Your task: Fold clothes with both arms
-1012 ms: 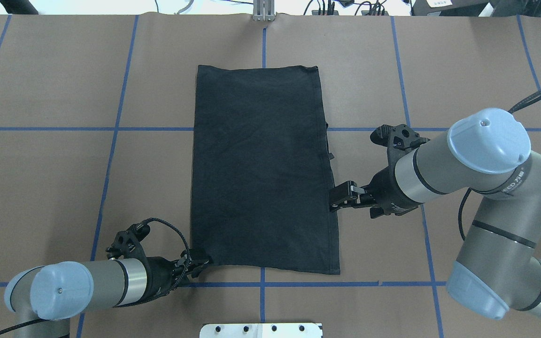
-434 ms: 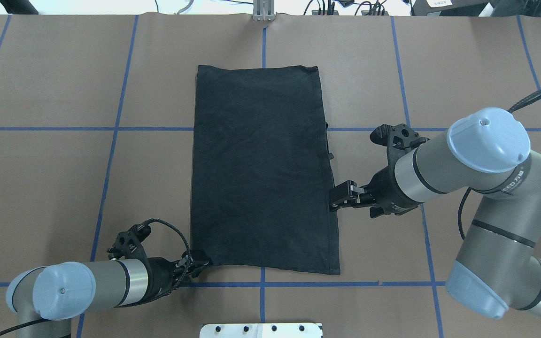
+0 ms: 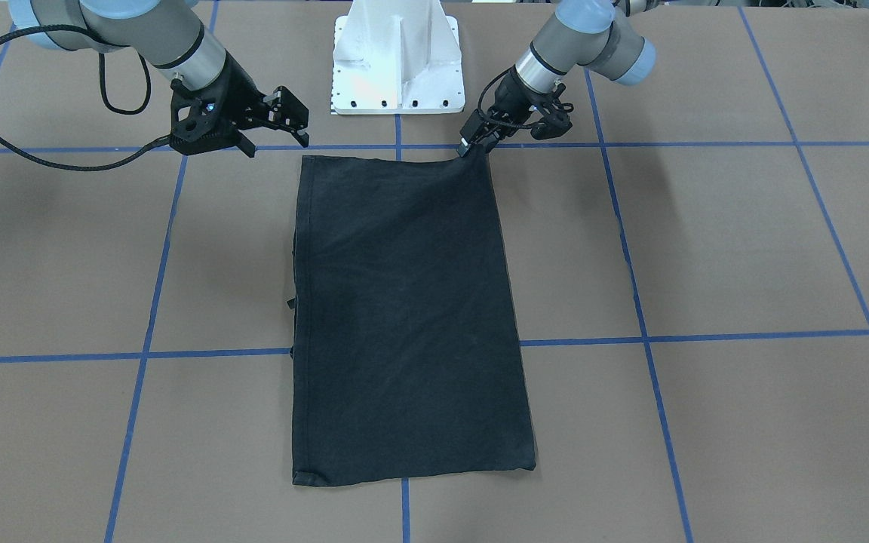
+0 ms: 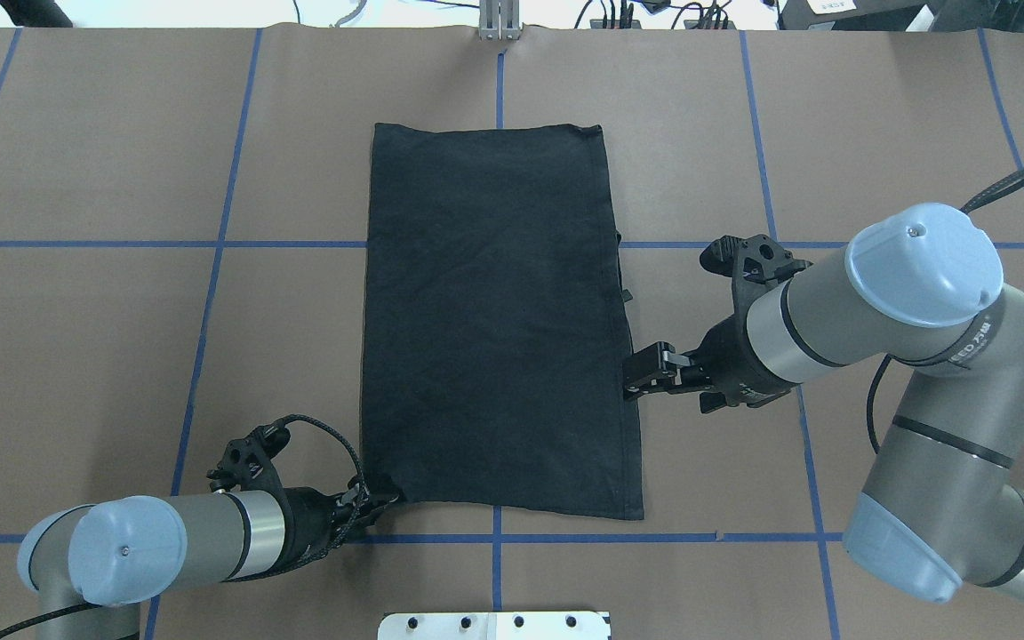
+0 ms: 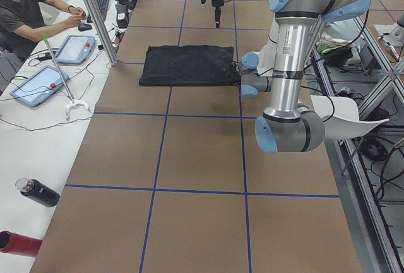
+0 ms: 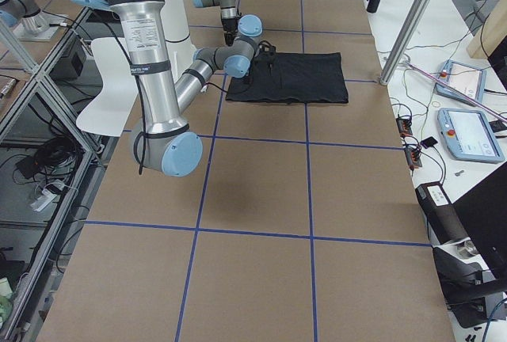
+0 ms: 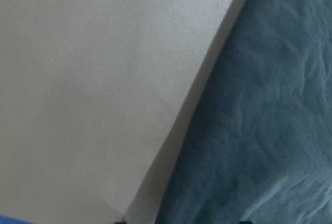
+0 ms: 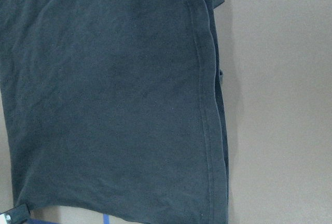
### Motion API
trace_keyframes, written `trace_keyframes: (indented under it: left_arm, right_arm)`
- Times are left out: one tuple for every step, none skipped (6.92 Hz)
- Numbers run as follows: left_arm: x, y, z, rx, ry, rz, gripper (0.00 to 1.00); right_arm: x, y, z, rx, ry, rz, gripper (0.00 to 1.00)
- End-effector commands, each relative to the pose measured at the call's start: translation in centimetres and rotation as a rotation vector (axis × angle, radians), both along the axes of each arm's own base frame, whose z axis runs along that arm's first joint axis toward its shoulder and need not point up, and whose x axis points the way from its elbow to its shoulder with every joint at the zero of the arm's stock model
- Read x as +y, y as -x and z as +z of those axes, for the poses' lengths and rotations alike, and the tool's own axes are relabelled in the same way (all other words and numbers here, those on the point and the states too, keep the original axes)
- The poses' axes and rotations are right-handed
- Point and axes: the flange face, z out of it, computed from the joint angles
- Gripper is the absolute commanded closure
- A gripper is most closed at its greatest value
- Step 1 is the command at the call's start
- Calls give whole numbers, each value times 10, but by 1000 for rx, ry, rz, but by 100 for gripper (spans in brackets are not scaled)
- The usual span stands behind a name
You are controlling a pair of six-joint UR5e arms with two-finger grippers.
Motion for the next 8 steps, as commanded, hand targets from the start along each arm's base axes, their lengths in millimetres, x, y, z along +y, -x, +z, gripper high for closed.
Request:
trace_keyframes:
  left_arm:
    - [0,-2,-3,5,-1,-1,42]
    - [0,-1,-3,6,-1,-1,61]
    - [0,-1,-3,6,-3,0,86]
    - [-1,2,-5,10,-7,2,100]
    - [-2,4,-10,19,-9,2,100]
    - [-2,5,-13,23,-9,4,100]
    - [0,4,-14,28,-10,7,100]
    - [0,4,-15,28,-9,7,100]
  right_arm:
    - [0,0,0,-1,0,-2,0]
    - [0,0,0,-1,0,-2,0]
    - [0,-1,1,-1,0,-2,0]
    - [0,0,2,3,-2,-4,0]
    - [0,1,3,6,2,1,0]
    - [0,2,3,9,16,13,0]
    - [2,5,4,14,79,44,0]
    - [12,17,2,24,120,81,0]
